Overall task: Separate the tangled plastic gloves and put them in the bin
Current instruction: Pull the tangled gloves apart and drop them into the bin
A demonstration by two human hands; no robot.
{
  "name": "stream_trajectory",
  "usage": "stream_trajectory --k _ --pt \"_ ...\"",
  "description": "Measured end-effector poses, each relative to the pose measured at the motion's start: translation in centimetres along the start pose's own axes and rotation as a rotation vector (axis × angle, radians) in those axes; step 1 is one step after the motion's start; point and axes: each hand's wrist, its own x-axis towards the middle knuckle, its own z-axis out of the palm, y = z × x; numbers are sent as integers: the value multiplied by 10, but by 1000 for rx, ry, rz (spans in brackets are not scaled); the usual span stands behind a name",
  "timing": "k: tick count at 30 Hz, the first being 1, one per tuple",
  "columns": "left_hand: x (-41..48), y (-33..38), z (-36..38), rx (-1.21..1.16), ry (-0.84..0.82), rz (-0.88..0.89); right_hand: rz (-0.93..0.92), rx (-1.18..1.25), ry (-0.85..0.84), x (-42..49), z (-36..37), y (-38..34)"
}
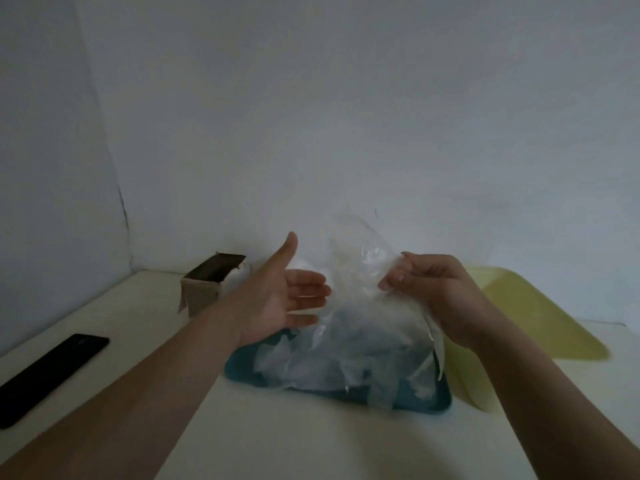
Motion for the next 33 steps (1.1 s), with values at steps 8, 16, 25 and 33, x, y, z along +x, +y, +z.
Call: stream_trajectory --k 8,16,25,33 --pt "10 -8 31 -267 -213 225 25 -94 -37 -4 -9 8" --pt "11 27 22 -219 23 348 307 -483 3 -13 -30 9" --pt "25 27 52 -56 56 345 207 -477 -66 6 -35 -31" --pt "38 34 112 21 -60 296 308 -760 135 1 -137 -55"
